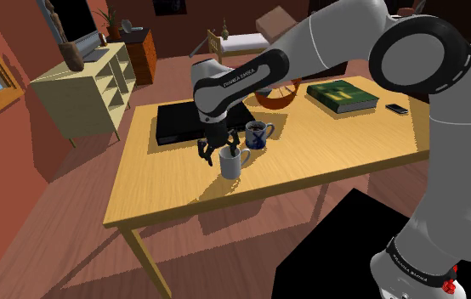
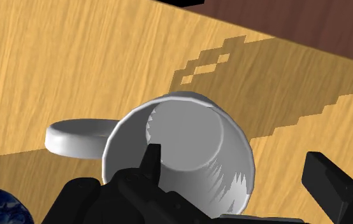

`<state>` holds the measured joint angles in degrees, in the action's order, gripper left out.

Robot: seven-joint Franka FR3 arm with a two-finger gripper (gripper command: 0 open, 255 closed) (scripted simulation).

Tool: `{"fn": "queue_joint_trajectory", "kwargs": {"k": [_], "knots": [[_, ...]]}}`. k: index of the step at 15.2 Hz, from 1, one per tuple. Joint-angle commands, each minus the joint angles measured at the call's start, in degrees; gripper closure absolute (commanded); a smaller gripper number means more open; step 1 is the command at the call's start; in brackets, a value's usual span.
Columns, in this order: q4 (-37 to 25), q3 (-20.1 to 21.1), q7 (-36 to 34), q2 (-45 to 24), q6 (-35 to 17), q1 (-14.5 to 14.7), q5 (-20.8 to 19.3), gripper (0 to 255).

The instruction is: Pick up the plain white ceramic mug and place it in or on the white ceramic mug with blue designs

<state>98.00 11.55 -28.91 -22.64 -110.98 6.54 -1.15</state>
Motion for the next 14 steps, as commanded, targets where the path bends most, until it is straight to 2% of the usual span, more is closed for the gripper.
{"fn": "queue_joint_trajectory", "kwargs": {"k": [1, 7, 8, 14], "knots": [[0.69, 0.0, -0.03, -0.09, -0.81, 0.02, -0.02, 0], [0.68, 0.0, -0.03, -0.1, -0.81, 0.02, -0.02, 0], [0.68, 0.0, -0.04, -0.1, -0.81, 0.02, -0.02, 255], [0.65, 0.0, -0.04, -0.12, -0.8, 0.03, -0.03, 255]]}}
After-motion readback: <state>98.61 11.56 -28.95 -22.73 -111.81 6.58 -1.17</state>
